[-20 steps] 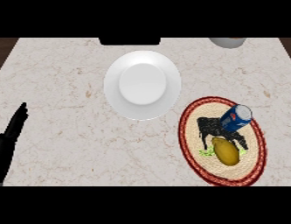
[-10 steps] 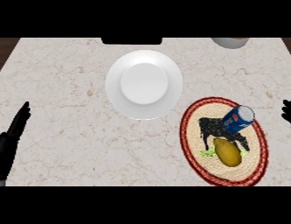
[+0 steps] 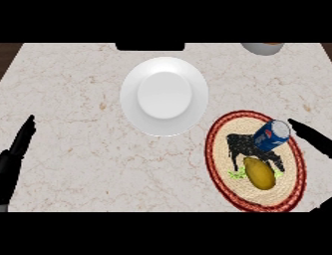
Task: Pick the lemon from the placemat and place it in the plate
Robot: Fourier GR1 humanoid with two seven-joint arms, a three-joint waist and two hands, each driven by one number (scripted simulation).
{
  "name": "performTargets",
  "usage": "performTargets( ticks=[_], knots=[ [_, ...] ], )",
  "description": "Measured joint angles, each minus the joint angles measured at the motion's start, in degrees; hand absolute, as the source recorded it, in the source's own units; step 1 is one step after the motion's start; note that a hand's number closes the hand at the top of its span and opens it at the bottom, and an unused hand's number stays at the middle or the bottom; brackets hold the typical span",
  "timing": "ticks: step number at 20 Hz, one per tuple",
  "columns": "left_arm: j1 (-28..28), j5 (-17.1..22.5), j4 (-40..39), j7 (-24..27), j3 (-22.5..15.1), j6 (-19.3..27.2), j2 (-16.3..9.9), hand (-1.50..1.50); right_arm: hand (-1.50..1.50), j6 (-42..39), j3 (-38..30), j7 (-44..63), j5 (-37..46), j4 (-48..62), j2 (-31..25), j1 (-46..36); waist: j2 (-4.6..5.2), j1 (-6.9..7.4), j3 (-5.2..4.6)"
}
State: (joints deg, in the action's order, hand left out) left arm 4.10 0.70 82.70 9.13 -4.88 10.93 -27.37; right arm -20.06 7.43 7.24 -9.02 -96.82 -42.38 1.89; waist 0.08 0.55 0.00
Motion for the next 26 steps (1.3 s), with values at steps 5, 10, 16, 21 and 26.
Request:
performTargets(
  ticks=[5,10,16,21,26],
  knots=[
    [-0.3,-0.8,1.4,-1.9,0.7,-0.8,0.7,0.0,-1.5,-3.8,2.9,-1.1,6.5,7.6,2.2,-5.8,-0.02,0.05,0.01],
    [-0.5,-2.5,1.1,-2.1,2.0,-2.0,2.2,0.0,-1.5,-6.7,3.6,-3.3,12.1,11.9,5.4,-7.8,-0.06,-0.22,0.01],
    [0.7,-3.7,1.0,-0.8,4.4,-4.0,3.6,0.0,-1.5,-10.9,2.7,-4.3,15.7,12.1,7.9,-7.0,-0.09,-0.38,0.02],
    [1.0,-4.7,2.2,-1.1,5.8,-5.3,4.3,0.0,-1.5,-11.3,4.0,-5.5,21.1,16.6,12.1,-8.9,-0.09,-0.31,0.01],
    [1.8,-6.7,4.6,-2.8,6.3,-6.1,6.2,0.0,-1.5,-11.6,3.2,-7.0,25.4,21.0,15.6,-11.0,-0.12,-0.3,0.0]
  ],
)
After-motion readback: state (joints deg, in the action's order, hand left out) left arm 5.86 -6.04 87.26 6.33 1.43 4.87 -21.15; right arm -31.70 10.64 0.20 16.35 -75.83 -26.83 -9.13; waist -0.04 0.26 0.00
